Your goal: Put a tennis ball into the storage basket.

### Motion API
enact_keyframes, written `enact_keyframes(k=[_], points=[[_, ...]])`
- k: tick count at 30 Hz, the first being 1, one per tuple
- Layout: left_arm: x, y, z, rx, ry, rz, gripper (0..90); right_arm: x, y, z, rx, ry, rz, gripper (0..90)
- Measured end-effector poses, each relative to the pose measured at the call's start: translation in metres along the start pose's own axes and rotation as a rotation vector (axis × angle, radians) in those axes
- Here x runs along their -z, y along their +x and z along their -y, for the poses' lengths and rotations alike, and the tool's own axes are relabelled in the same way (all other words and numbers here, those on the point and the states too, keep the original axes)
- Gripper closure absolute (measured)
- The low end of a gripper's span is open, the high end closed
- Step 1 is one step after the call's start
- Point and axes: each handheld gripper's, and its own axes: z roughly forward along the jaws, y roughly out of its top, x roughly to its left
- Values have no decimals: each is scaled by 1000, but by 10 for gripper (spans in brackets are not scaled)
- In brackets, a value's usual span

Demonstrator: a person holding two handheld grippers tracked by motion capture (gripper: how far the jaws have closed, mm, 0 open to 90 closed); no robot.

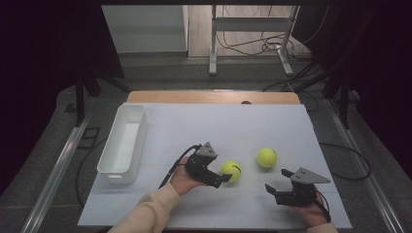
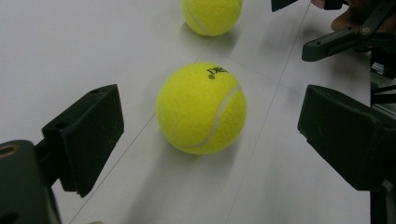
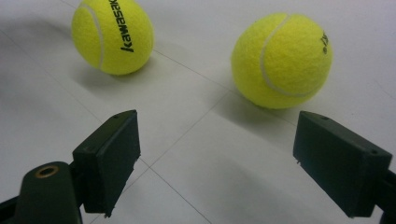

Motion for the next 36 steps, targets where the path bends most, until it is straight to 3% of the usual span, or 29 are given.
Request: enact_keyframes(k=[24, 36], points=[[-24, 2, -6, 16, 41, 10, 70, 0, 0, 0, 1, 1, -1, 157], [-42, 6, -8, 21, 99, 14, 57, -1, 0, 1, 2, 2, -1, 157]])
